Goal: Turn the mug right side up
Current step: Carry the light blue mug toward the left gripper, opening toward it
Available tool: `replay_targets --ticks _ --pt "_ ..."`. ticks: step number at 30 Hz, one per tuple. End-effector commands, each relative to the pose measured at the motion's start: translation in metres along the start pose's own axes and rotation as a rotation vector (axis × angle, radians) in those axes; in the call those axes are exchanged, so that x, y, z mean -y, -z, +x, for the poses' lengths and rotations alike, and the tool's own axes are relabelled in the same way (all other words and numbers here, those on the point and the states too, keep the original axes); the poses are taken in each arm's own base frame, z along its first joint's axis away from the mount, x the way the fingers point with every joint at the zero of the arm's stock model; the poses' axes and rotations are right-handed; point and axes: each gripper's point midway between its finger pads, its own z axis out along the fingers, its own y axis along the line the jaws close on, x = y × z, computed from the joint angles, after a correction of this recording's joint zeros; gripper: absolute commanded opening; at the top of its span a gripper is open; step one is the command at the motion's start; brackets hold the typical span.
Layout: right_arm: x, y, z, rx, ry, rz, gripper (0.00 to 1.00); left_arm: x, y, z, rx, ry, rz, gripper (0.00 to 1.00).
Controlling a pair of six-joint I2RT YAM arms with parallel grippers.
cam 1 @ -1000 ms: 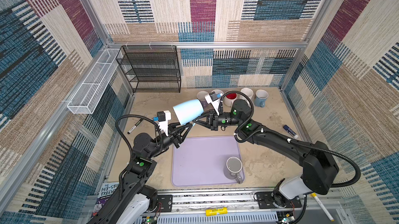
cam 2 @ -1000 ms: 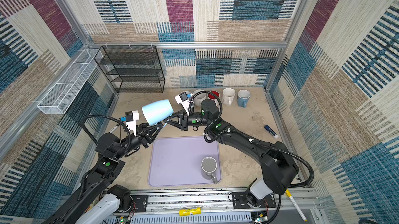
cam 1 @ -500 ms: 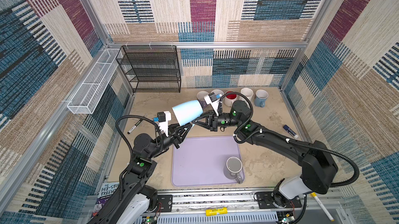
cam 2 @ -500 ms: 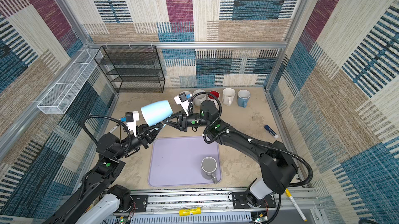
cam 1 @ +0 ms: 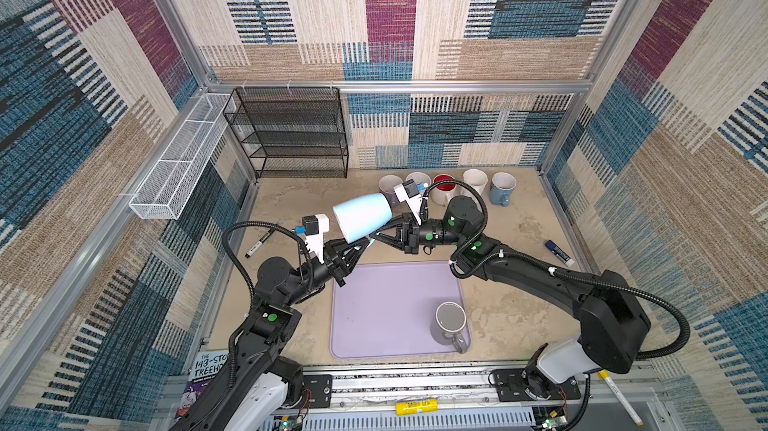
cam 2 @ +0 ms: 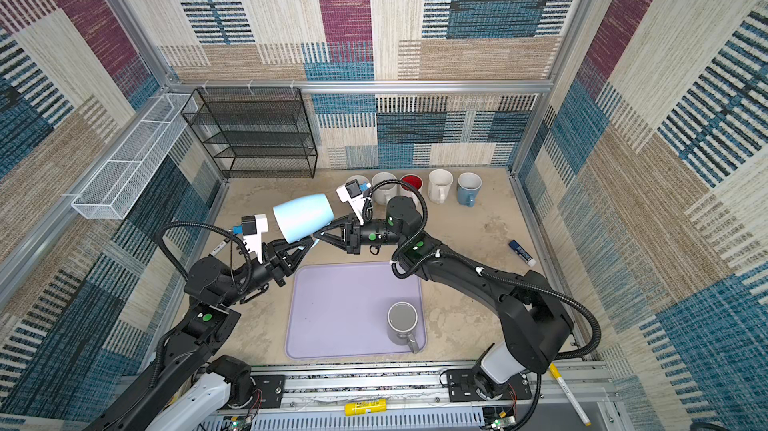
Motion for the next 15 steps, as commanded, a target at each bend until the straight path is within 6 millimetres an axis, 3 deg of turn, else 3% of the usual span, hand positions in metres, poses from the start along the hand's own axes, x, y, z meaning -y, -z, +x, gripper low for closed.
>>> replay_targets --ticks 1,11,15 --pt "-0.0135 -0.0005 -0.002 -0.004 0.055 -0.058 0.0 -0.0055 0.0019 -0.0107 0.036 -0.037 -0.051 0.0" --pt "-0.0112 -0.0016 -0.0008 -0.022 0.083 -0.045 0.12 -0.0067 0.0027 -0.0119 0.029 -0.031 -0.07 0.0" --pt "-0.0083 -0.0001 -0.0002 -0.022 0.096 -0.018 0.22 -0.0038 0.0026 -0.0145 0.032 -0.028 -0.06 0.0"
